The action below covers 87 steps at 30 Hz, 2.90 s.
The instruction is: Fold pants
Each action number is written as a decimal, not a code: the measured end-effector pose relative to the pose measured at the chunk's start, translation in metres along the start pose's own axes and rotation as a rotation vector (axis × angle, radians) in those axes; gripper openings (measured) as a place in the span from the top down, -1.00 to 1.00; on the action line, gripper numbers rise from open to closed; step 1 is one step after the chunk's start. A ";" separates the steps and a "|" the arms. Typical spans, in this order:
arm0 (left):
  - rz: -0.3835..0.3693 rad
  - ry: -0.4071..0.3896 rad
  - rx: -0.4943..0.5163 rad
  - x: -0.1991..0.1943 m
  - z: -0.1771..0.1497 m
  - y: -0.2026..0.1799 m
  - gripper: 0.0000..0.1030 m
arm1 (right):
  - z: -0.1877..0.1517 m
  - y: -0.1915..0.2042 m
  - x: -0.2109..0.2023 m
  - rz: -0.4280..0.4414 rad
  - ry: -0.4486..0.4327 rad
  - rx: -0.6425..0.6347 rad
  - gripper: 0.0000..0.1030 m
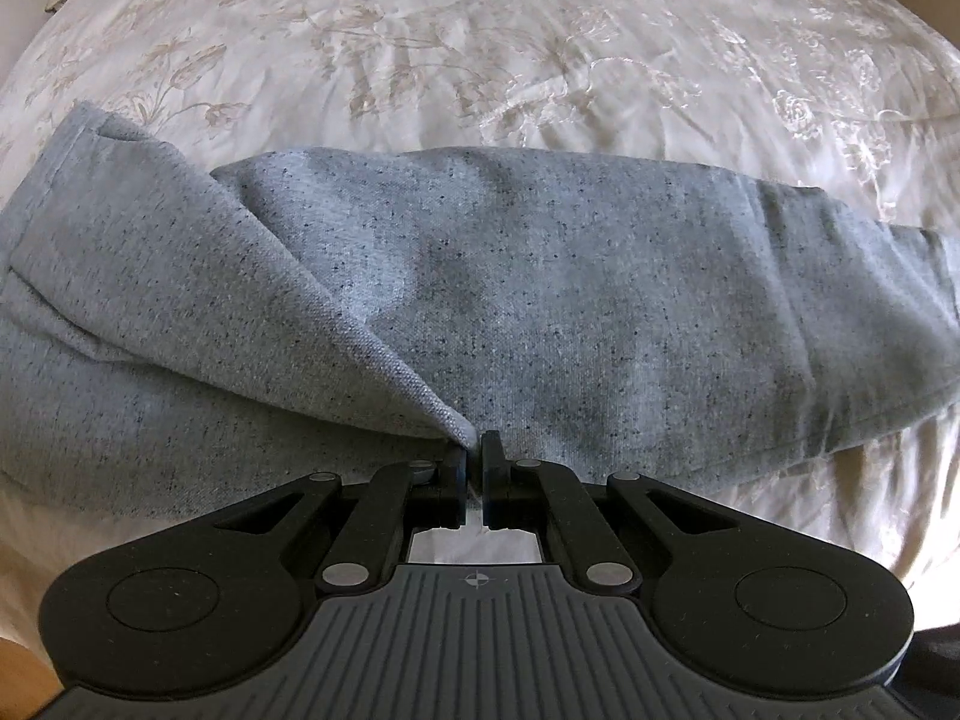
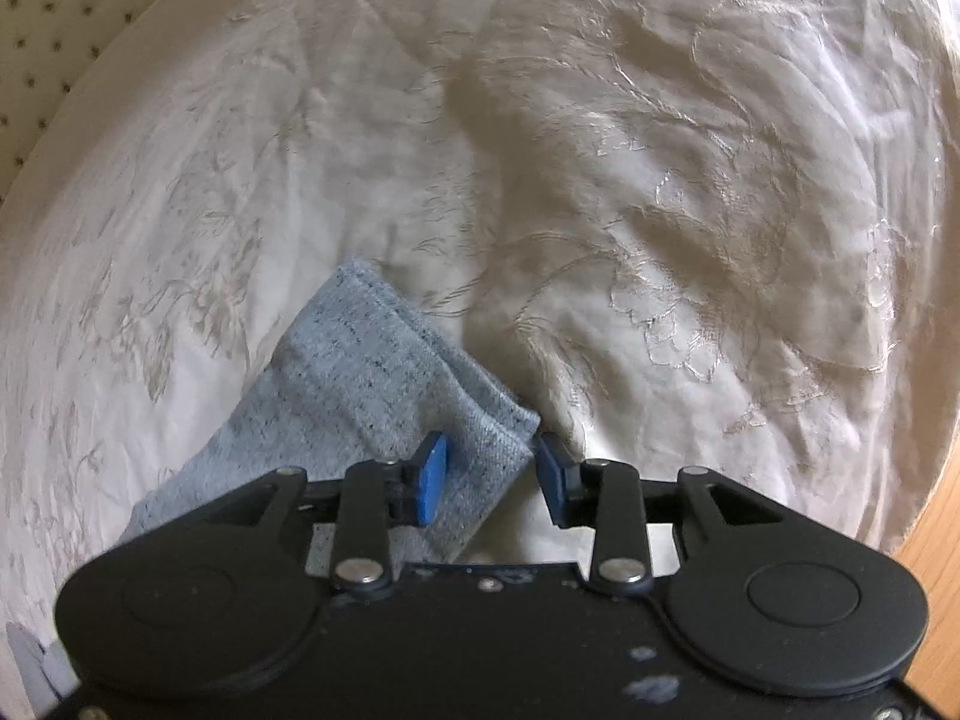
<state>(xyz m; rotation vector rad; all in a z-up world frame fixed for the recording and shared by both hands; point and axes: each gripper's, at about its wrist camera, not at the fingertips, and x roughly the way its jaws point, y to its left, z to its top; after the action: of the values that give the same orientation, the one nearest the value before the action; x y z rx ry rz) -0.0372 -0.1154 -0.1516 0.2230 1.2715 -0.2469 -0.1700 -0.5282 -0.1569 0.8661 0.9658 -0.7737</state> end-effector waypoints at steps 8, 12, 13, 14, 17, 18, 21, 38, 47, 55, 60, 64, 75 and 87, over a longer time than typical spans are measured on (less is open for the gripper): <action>-0.008 0.004 -0.045 0.002 0.004 0.003 0.92 | 0.011 -0.013 0.013 0.158 0.052 0.165 0.81; -0.026 -0.019 -0.051 -0.004 0.005 -0.001 0.92 | 0.018 0.023 -0.003 0.076 -0.001 -0.101 0.86; -0.034 -0.028 -0.050 -0.005 0.005 -0.003 0.92 | 0.019 0.031 -0.011 0.035 -0.038 -0.198 0.88; -0.042 -0.028 -0.044 -0.004 0.005 -0.006 0.92 | 0.019 0.030 -0.016 0.017 -0.058 -0.236 0.88; -0.031 0.007 -0.020 0.005 0.002 -0.016 0.92 | 0.019 0.016 -0.002 -0.060 -0.017 -0.222 0.88; -0.025 0.011 -0.019 0.006 0.001 -0.018 0.92 | 0.016 0.015 0.001 -0.070 -0.016 -0.223 0.87; -0.034 0.006 -0.041 0.004 0.000 -0.016 0.92 | 0.016 0.020 -0.002 -0.042 -0.016 -0.225 0.70; -0.010 0.023 -0.102 0.002 -0.004 -0.013 0.92 | 0.079 0.066 0.044 0.156 0.023 -0.569 0.64; 0.010 0.035 -0.070 0.010 0.002 -0.025 0.90 | 0.077 0.080 0.043 0.062 -0.057 -0.612 0.94; -0.111 -0.002 -0.061 -0.008 0.002 -0.003 0.53 | 0.065 0.086 0.042 0.005 -0.114 -0.542 0.32; -0.124 -0.074 -0.003 -0.036 -0.002 0.013 0.28 | 0.057 0.110 0.011 0.053 -0.231 -0.538 0.32; -0.125 -0.107 -0.029 -0.045 0.000 0.051 0.25 | 0.039 0.149 -0.006 0.157 -0.230 -0.575 0.31; -0.073 -0.117 -0.057 -0.025 0.017 0.228 0.24 | -0.107 0.324 -0.012 0.448 0.003 -0.732 0.25; -0.071 -0.079 -0.050 0.015 0.062 0.341 0.25 | -0.258 0.517 0.030 0.600 0.240 -0.936 0.15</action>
<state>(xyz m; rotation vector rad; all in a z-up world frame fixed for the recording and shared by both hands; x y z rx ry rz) 0.1268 0.1901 -0.1386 0.1242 1.2075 -0.2824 0.1897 -0.0762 -0.1267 0.3655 1.0498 0.3169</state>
